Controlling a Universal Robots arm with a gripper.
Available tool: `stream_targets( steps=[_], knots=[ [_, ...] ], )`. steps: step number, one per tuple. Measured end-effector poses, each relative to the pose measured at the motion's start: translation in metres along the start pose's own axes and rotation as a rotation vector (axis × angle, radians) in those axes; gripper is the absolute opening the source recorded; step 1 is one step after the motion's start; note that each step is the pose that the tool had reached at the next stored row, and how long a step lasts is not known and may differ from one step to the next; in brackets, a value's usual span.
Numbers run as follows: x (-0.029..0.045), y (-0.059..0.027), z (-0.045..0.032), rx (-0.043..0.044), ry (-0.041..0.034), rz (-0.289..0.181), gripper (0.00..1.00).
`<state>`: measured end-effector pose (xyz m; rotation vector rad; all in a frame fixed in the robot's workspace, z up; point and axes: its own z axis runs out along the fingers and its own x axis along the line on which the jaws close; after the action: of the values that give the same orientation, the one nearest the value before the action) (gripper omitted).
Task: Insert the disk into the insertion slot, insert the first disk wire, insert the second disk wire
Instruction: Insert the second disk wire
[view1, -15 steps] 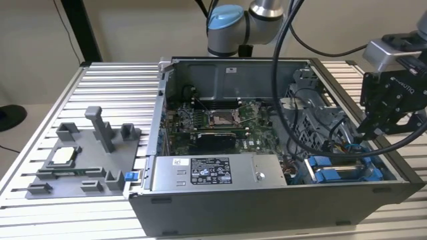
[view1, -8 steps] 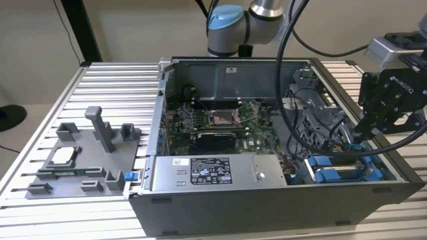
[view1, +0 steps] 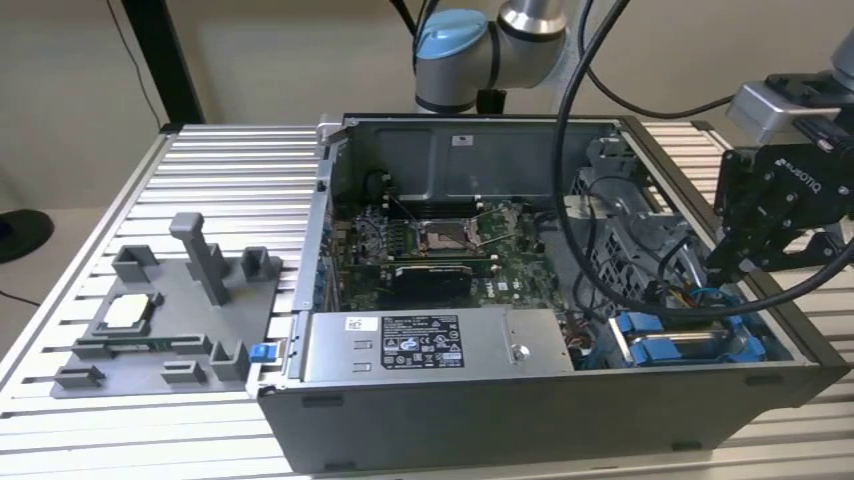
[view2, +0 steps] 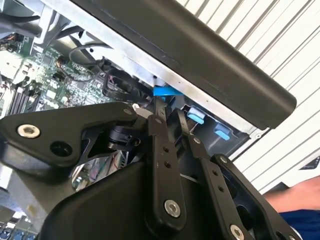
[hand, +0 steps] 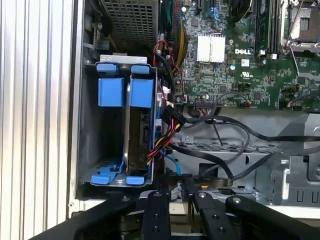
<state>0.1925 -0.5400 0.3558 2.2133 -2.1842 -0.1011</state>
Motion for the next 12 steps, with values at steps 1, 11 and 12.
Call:
stream_targets(
  steps=[1,11,12],
  knots=[
    [-0.0001,-0.0001,0.0008,-0.0016,0.0001,0.001,1.00],
    [-0.0003,-0.0008,0.0009,-0.0095,-0.0001,0.003,1.00],
    [-0.0001,-0.0005,-0.0018,-0.0099,-0.0001,0.003,1.00]
  ],
)
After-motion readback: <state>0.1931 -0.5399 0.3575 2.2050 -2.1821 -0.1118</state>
